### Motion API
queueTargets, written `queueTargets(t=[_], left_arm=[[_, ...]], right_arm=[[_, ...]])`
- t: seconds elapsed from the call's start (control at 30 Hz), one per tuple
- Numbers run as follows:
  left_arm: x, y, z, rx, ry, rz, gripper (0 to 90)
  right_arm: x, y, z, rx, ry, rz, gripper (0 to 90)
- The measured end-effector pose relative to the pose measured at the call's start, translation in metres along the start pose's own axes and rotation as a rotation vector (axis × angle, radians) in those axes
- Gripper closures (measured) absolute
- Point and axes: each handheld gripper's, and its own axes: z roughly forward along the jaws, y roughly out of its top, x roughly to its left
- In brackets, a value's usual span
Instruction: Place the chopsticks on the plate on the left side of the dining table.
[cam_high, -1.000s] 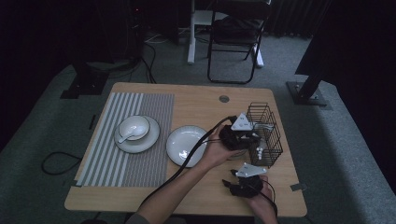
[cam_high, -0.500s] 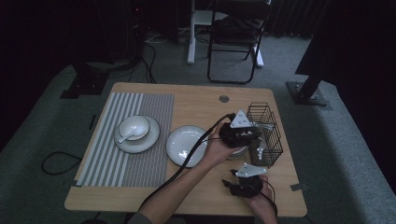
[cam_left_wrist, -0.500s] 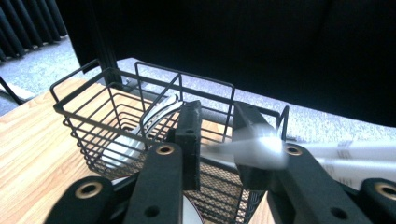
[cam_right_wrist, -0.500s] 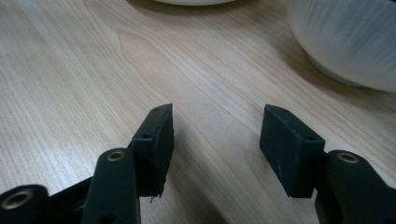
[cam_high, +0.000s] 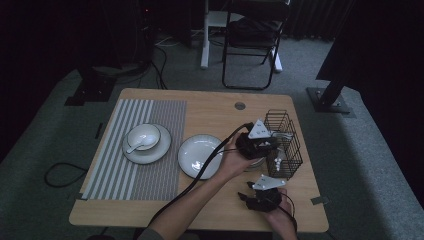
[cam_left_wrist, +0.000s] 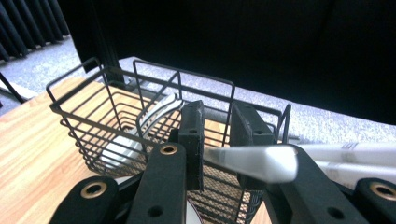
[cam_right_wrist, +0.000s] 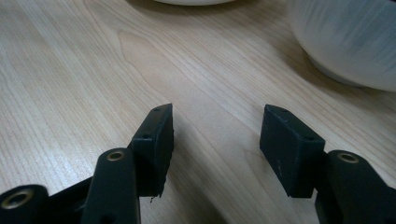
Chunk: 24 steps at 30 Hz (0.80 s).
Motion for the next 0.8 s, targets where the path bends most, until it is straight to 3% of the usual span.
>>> queueTargets(t=[0.43, 0.57, 0.8], left_arm=[[-0.003, 0.000, 0.000, 0.012, 0.030, 0.026, 80.1], [-0.001, 0.002, -0.003, 0.006, 0.065, 0.029, 82.4], [0.004, 0.005, -0.011, -0.022, 0.078, 0.013, 83.9]], right_arm=[[0.000, 0.000, 0.000, 0.000, 0.000, -0.001, 44.0], [0.000, 0.000, 0.000, -0.001, 0.000, -0.001, 44.0], [0.000, 0.000, 0.000, 0.000, 0.000, -0.001, 44.0]])
